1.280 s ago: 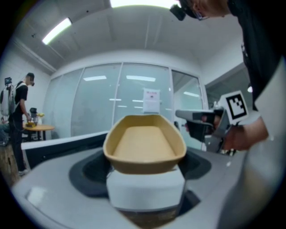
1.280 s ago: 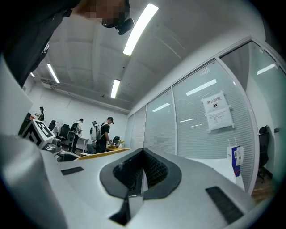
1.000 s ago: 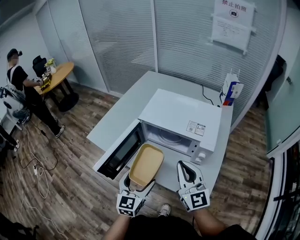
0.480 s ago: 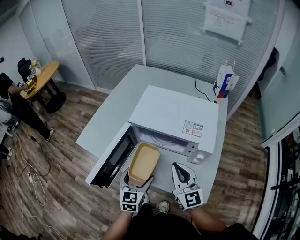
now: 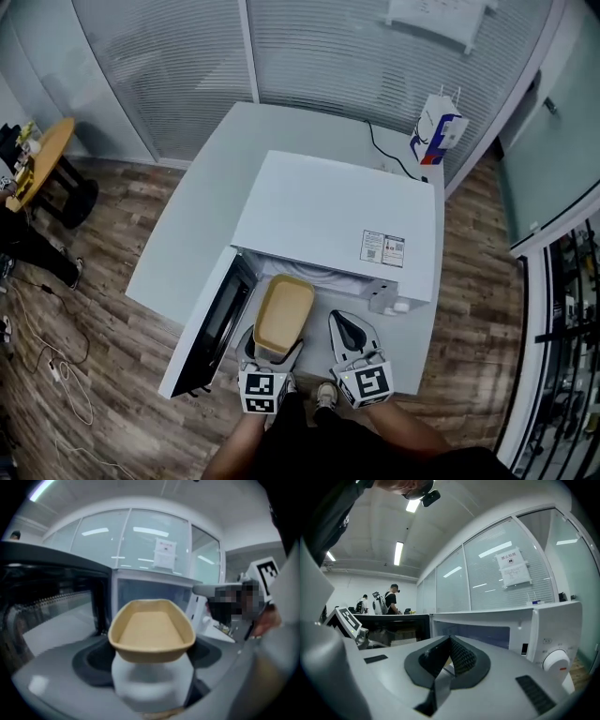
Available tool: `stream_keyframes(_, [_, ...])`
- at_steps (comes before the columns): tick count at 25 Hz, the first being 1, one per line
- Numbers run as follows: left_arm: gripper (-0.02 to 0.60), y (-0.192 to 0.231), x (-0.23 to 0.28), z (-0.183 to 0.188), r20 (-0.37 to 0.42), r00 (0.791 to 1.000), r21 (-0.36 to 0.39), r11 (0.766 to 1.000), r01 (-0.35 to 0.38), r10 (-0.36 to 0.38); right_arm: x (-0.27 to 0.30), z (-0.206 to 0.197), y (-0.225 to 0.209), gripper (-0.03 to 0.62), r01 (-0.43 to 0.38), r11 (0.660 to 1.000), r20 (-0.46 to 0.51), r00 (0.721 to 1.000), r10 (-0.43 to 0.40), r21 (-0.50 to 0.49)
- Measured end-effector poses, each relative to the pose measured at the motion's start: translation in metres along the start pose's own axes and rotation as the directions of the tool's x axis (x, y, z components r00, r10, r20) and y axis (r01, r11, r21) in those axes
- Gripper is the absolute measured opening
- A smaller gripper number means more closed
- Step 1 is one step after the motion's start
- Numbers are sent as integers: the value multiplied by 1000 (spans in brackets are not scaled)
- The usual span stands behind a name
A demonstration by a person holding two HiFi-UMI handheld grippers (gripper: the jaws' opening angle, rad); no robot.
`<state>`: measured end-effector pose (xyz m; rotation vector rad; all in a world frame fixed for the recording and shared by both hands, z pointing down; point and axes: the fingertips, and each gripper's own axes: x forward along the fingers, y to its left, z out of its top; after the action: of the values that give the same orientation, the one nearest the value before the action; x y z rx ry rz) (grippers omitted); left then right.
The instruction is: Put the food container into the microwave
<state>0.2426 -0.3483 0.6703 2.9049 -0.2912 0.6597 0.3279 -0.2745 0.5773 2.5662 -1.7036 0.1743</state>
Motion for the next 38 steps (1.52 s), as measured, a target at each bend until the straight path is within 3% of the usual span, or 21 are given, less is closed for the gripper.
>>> stream_keyframes(7, [472,-1,44,-1,-29,998,37,997,64,-63,16,-27,-13,6,23,998,-50,998,-26,-50])
stream_keyframes(18, [472,4,106,19,-8,996,95,992,84,-84,38,-58,-35,6,73,997,-89,993,-73,-5])
stream_keyframes(38, [474,11,191,44,-26,1000,162,987,4,0,52,-70,-43,6,116,993,-96,989,-114,22])
